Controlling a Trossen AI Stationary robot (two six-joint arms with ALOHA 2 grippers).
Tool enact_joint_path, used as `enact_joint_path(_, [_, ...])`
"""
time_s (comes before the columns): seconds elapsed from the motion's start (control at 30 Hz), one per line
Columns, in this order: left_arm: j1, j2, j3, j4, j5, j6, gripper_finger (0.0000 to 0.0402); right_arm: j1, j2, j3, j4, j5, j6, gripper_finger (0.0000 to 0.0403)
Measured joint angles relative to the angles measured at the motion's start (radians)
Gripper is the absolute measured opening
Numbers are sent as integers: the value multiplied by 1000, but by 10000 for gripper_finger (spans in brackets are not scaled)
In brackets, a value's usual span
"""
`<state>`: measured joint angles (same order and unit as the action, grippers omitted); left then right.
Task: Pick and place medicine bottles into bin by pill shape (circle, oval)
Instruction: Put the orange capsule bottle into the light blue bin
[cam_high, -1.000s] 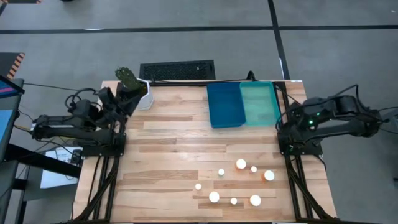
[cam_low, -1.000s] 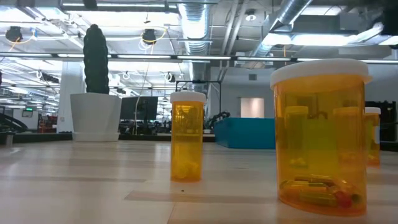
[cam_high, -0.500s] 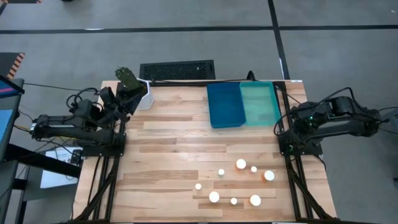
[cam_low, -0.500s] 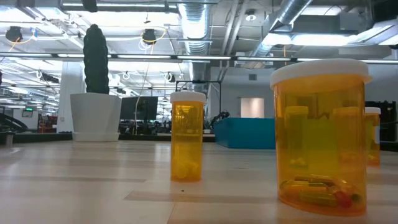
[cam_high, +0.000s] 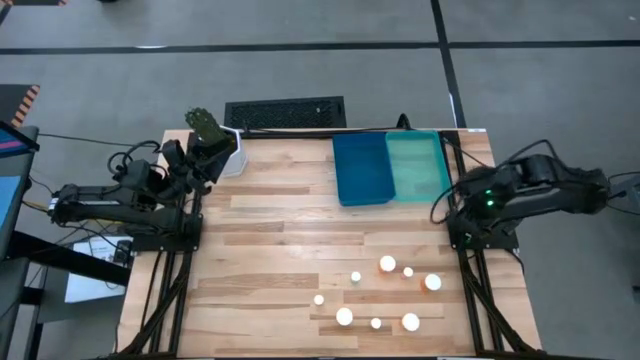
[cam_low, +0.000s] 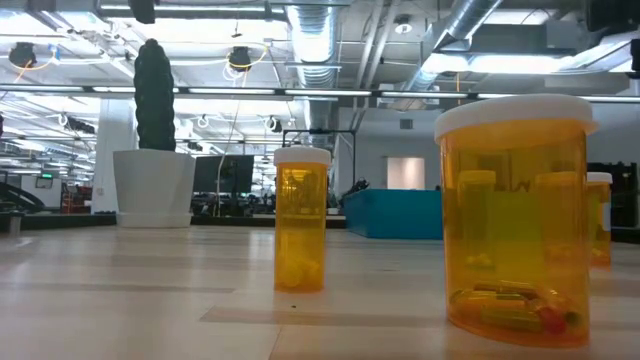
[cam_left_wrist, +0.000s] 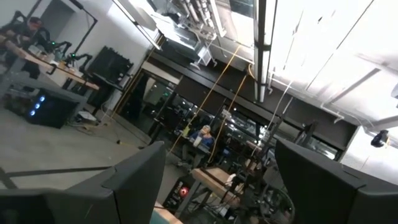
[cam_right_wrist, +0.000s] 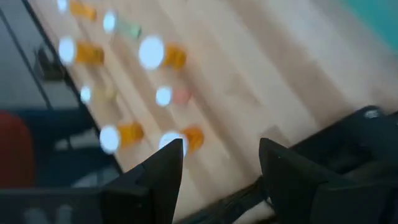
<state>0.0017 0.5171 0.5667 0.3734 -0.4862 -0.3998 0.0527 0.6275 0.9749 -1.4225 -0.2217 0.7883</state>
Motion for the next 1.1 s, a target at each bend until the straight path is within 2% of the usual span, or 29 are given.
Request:
enact_joint_path(0.17, [0,0,0,-3,0,-4,297,104,131,0,9,-115,16,221])
enact_joint_path(0.27, [0,0,0,-3,0,-5,297,200,177,0,17,-113,93,221])
enact_joint_path(0.47, [0,0,0,-4,10,-6,297,446,216,0,25,-4,346,237])
enact_joint_path(0.7, [0,0,0,-27,9,-6,297,679,255,0,104,139,607,300])
enact_joint_path(0.87, [0,0,0,-26,9,-6,297,779,314,0,133,246,712,348])
enact_joint_path(1.1, [0,0,0,-25,9,-5,297,832,456,0,172,251,723,373])
